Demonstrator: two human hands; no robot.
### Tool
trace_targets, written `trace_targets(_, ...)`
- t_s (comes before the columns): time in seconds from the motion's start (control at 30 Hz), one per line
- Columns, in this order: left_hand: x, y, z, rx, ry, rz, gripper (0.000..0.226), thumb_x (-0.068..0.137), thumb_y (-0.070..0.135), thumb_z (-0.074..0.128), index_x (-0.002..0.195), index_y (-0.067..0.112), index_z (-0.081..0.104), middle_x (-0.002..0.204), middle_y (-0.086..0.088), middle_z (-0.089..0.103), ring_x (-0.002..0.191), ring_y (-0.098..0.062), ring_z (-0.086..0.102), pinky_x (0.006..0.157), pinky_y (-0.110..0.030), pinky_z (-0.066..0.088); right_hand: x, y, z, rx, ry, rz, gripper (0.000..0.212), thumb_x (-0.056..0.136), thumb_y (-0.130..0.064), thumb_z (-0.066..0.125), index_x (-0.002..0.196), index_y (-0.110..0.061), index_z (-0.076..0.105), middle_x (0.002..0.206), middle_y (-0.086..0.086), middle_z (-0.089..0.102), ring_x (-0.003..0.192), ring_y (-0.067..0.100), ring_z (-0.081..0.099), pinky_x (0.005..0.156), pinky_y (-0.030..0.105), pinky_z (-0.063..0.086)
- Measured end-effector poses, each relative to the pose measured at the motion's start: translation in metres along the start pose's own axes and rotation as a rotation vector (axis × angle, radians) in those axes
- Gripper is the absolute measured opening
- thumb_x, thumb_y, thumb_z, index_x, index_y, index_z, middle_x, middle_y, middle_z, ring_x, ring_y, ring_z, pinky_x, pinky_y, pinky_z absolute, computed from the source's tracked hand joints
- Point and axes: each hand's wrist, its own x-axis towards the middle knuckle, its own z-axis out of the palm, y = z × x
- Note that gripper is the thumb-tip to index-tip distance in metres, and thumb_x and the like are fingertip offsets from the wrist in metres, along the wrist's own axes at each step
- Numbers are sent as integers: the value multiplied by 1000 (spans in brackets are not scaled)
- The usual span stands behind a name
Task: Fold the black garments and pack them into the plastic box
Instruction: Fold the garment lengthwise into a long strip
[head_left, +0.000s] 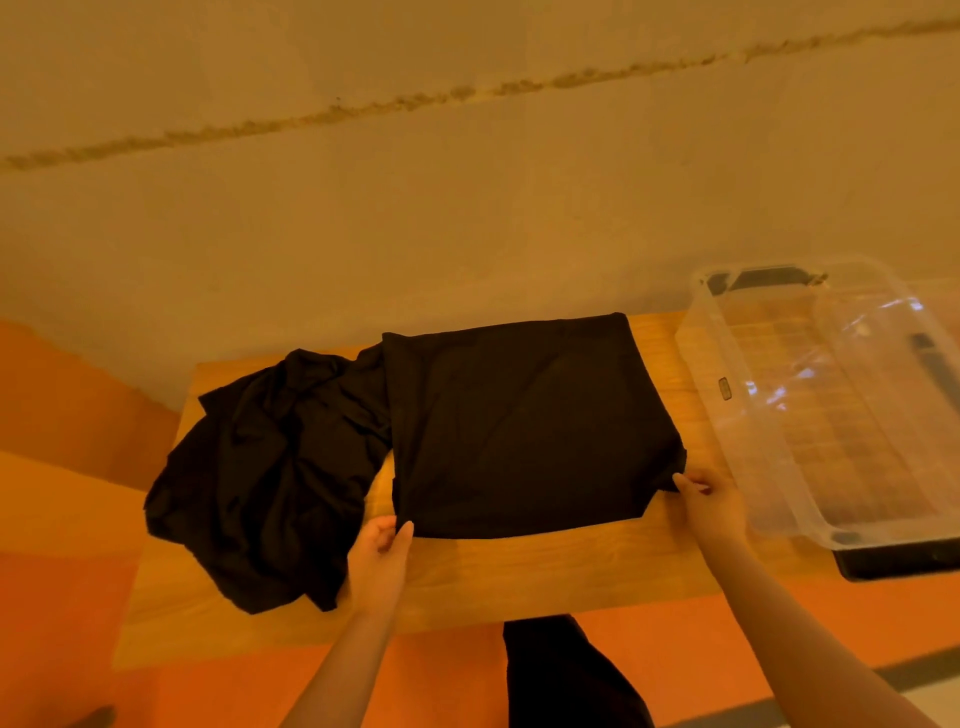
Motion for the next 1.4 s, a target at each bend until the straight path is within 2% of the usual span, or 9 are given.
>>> trace_targets(0.27,7,-10,-4,178,-4,-103,11,90,15,58,98,7,58,72,0,58,70,-19,58,65,-31,46,10,20,-32,255,-143,172,21,95,-14,49,74,-11,52,51,6,48,37,6,49,52,27,44)
trace_targets(0.47,5,-13,-2,366,12,-143,25,92,26,55,102,4,62,75,-2,55,69,-17,52,53,-25,37,5,24,-33,-40,-145,129,30,88,-16,61,62,-6,49,53,12,51,48,23,53,53,31,40)
trace_targets(0.67,-12,-15,-2,367,104,-197,20,91,18,57,104,4,61,90,-9,60,86,-27,56,67,-30,40,-30,30,-31,-234,19,60,13,88,-12,59,96,-4,54,85,19,60,69,32,56,56,35,43)
trace_targets(0.77,-13,-4,-9,522,132,102,18,90,15,57,105,6,56,98,-7,56,87,-26,57,64,-32,41,-42,17,-26,-453,36,-149,34,89,-17,58,118,-3,48,106,15,58,81,35,61,51,31,41)
trace_targets(0.83,6,5,-13,694,65,441,22,85,9,61,106,7,58,97,-6,58,86,-27,60,62,-33,47,-40,-6,-14,-529,24,-333,40,90,-18,56,126,-5,46,122,13,52,99,34,59,64,38,50)
trace_targets(0.97,70,47,-3,1099,-1,808,46,82,19,66,127,15,55,134,-8,53,122,-30,50,96,-47,43,-18,-56,29,-740,-47,-677,51,92,-26,53,138,-11,40,143,10,39,128,28,43,96,41,43)
trace_targets(1.1,129,71,3,1399,-152,685,61,98,44,24,149,20,1,157,1,2,145,-21,-1,116,-43,3,13,-75,72,-955,-259,-739,60,96,-44,33,148,-23,12,157,1,6,144,20,4,115,38,13)
trace_targets(1.27,163,57,-16,1394,-100,475,62,98,45,21,149,18,-1,157,-1,-2,145,-20,-4,117,-40,2,46,-48,80,-1062,-308,-734,78,76,-67,-24,142,-31,-7,152,-6,-12,140,15,-15,113,40,-4)
trace_targets(1.4,173,56,-14,1371,-29,406,60,98,42,19,149,15,2,157,-3,0,145,-22,-3,117,-42,3,54,-42,76,-1022,-263,-722,77,80,-66,-22,143,-29,1,151,-6,-5,141,15,-8,114,42,-1)
